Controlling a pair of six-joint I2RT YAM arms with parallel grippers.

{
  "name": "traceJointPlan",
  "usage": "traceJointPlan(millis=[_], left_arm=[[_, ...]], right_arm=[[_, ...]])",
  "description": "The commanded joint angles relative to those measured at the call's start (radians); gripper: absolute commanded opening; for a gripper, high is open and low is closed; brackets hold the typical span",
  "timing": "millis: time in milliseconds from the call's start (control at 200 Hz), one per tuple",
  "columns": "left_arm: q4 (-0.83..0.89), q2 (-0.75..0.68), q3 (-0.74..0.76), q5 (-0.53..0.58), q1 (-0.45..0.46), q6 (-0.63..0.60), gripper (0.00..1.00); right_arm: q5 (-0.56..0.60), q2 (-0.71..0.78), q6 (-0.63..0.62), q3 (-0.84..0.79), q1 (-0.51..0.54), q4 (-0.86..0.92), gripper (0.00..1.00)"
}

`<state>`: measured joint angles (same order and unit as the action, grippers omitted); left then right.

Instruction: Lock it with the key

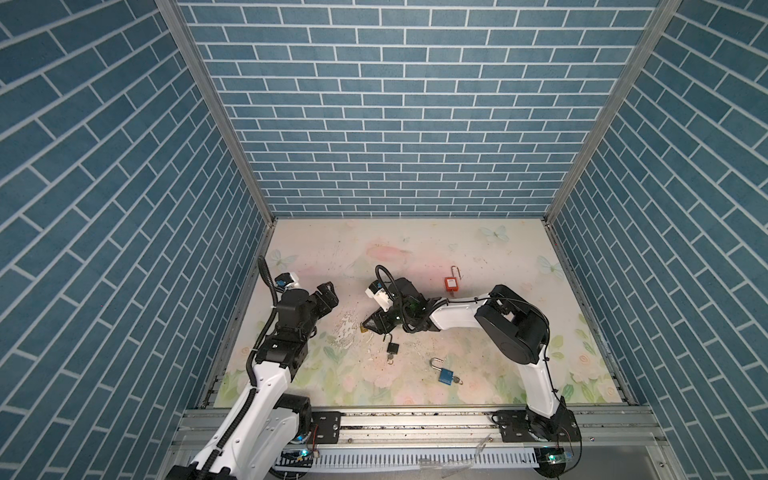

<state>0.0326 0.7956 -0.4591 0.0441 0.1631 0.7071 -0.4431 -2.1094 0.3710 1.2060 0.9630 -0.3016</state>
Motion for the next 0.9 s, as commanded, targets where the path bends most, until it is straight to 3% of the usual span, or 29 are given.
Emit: traceJointPlan(millis=[0,345,895], left_arm=[[0.010,-0.006,0.010,0.021,-0.004,0.000,0.88],[0.019,-0.005,0.003,0.032,-0.005,0.002,0.88],[0.058,-0.041,-0.006,0.034,-0.003,0.005,0.88]], right_arm=[[-0.037,-0.032,0.028,0.026,-0.003,0.025,0.51],[-0.092,-0.053,0.024,0.062,-0.003,0.067,0.49],[-0.075,-0.030,0.036,0.044,0.007,0.060,0.45]])
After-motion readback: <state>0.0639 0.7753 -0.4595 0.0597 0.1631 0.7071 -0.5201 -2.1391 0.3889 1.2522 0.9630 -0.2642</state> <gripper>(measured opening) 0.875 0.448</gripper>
